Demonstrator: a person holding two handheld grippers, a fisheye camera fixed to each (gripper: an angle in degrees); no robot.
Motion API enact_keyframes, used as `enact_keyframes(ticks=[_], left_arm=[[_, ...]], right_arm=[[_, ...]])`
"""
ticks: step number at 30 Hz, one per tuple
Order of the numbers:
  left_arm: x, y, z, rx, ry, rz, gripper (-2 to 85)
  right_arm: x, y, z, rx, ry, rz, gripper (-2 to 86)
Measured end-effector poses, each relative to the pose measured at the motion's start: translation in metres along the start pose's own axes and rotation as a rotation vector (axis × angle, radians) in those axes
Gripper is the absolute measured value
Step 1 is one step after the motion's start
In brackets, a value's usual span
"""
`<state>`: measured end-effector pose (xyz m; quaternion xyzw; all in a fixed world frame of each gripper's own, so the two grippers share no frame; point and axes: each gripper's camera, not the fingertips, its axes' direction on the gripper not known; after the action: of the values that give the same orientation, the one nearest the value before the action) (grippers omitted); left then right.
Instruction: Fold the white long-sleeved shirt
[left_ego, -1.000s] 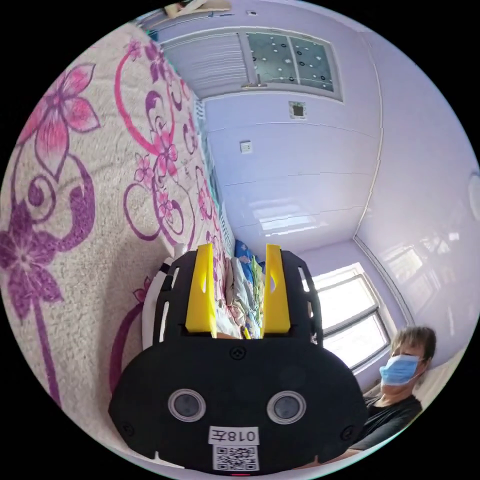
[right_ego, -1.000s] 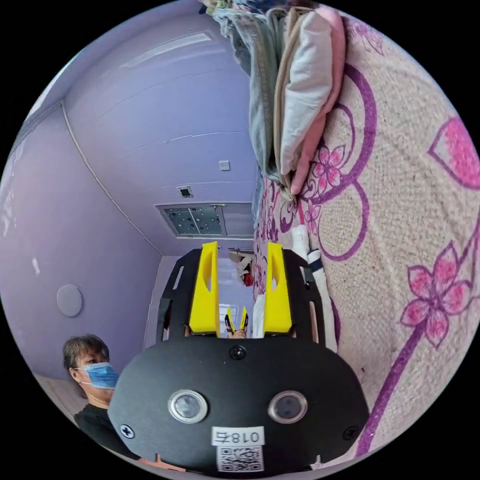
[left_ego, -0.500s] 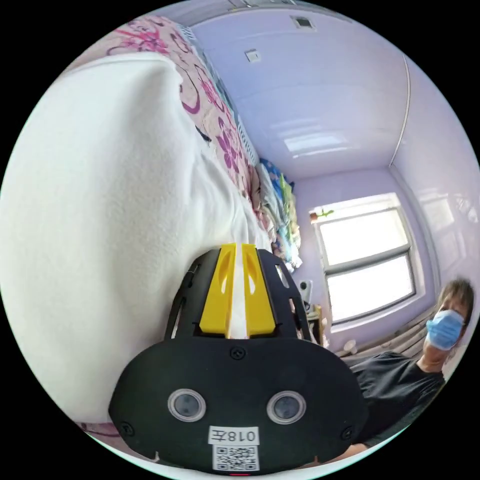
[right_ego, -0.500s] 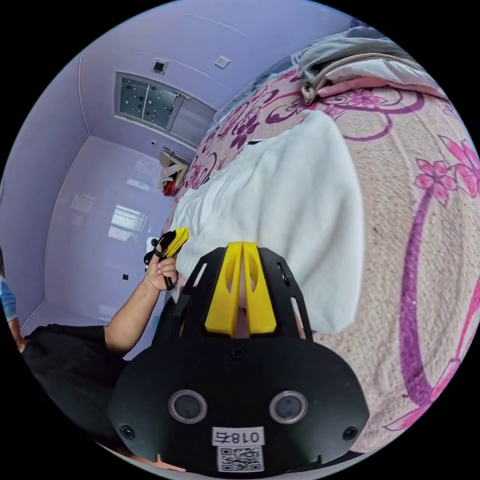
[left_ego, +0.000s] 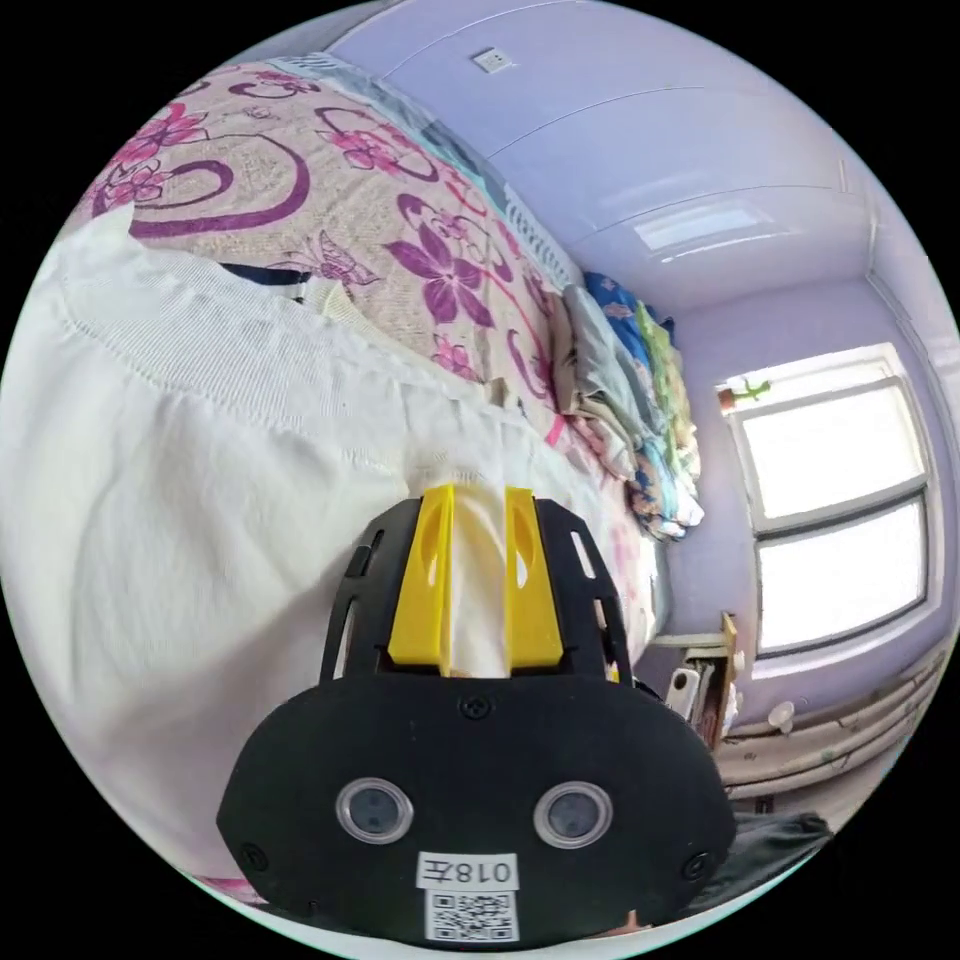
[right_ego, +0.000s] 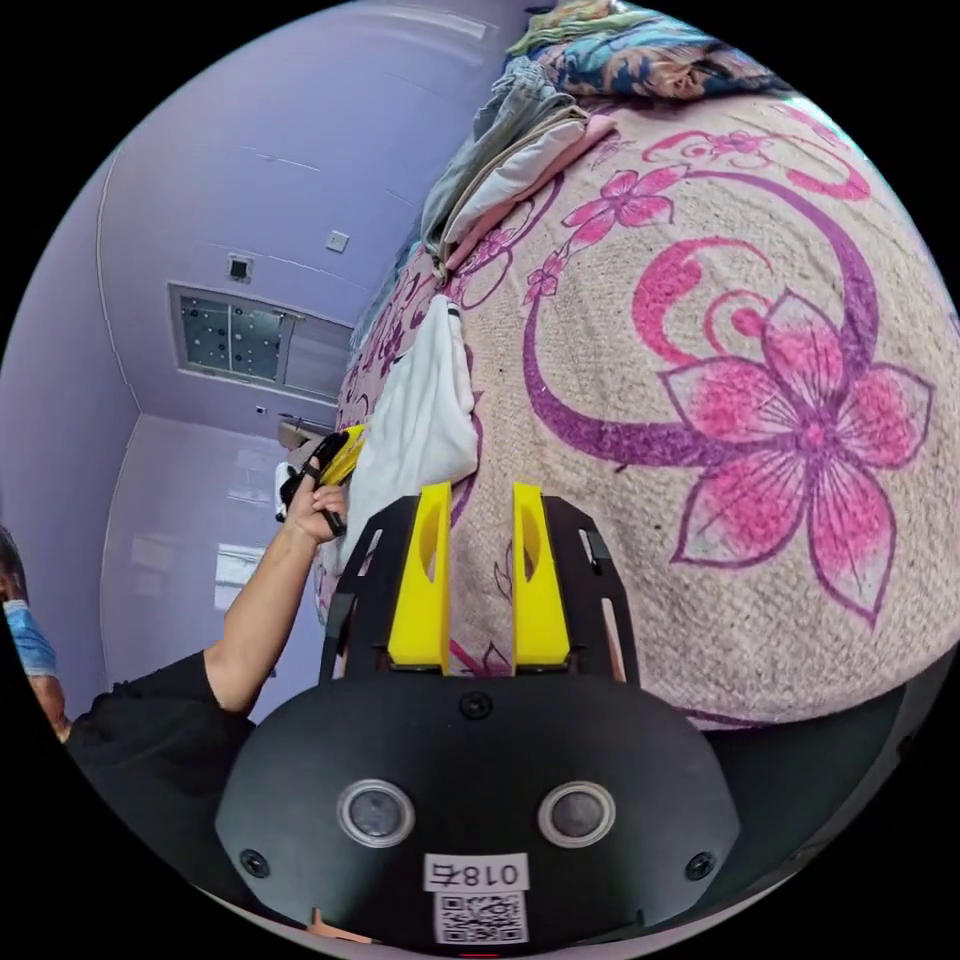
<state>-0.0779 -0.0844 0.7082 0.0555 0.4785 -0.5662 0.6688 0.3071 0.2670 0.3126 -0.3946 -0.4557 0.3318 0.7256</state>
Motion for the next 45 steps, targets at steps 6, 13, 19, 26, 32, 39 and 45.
enact_keyframes(ticks=[6, 13, 19, 26, 32, 39, 45], left_arm=[[0.01, -0.022, 0.003, -0.023, 0.126, -0.069, 4.7], [0.012, -0.012, -0.004, 0.097, 0.19, -0.067, 5.2], [0.015, -0.012, -0.007, -0.013, 0.262, -0.112, 5.2], [0.056, -0.001, -0.022, 0.119, 0.12, 0.035, 5.1], [0.086, 0.005, 0.011, 0.048, -0.168, 0.088, 3.0], [0.145, 0.182, -0.048, 0.254, -0.229, 0.391, 7.3], [0.122, 0.285, -0.016, 0.183, -0.399, 0.443, 6.5]], right_arm=[[0.017, -0.008, 0.005, -0.047, -0.276, 0.043, 10.9], [0.037, -0.017, 0.025, -0.082, -0.393, 0.115, 11.2], [0.037, -0.013, 0.032, -0.067, -0.377, 0.151, 10.9], [0.032, -0.014, 0.052, -0.079, -0.373, 0.152, 10.3], [0.022, 0.002, 0.068, -0.007, -0.371, 0.182, 4.3], [-0.002, 0.02, 0.088, 0.029, -0.304, 0.138, 1.0], [-0.062, 0.044, 0.103, 0.121, -0.223, -0.016, 0.5]])
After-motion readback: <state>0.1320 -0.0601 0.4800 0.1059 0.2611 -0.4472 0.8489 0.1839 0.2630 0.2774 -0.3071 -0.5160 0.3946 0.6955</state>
